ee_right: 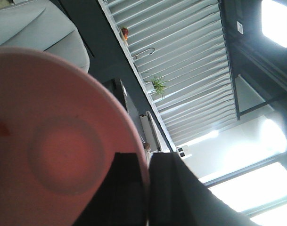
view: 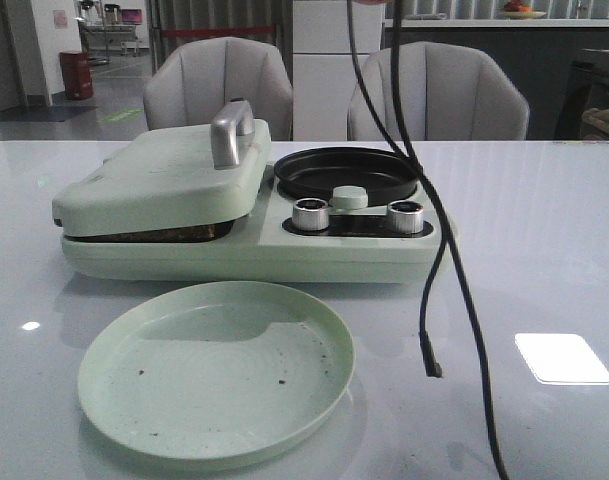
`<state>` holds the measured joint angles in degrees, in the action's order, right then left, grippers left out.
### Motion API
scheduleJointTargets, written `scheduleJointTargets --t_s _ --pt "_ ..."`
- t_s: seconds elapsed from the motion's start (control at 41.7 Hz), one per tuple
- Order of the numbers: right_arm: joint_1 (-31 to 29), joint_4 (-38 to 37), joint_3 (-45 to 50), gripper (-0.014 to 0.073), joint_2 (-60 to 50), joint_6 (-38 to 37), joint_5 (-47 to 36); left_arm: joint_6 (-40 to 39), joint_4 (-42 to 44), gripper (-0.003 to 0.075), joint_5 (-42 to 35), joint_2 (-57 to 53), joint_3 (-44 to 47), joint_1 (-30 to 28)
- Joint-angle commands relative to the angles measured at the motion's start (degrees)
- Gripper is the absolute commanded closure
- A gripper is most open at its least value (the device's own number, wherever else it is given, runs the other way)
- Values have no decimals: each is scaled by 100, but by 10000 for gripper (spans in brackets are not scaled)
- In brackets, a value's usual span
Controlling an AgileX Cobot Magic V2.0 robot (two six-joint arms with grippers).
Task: Make breakfast with bread and shrimp
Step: 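Lift the pink bowl over the black pan and tip the shrimp in, then lower the empty pink bowl back onto the table and release it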
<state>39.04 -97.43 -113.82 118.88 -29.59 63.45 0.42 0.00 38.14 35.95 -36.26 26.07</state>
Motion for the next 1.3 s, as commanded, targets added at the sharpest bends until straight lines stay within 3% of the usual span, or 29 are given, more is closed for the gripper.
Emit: scheduleJointTargets --t_s 0.0,0.264,1.007,1.151,1.271 --pt "-24 -566 -204 540 -187 28 92 -42 0 619 -465 2 -165 34" --pt "3 -566 -204 540 643 547 449 -42 0 619 -465 2 -165 34" --pt "62 -497 -215 540 455 560 789 -42 0 619 -444 2 -165 34" --pt "62 612 -215 540 0 560 1138 -42 0 619 -444 2 -165 34" --pt "-115 2506 -108 540 -790 613 1265 -42 94 619 -444 2 -165 34"
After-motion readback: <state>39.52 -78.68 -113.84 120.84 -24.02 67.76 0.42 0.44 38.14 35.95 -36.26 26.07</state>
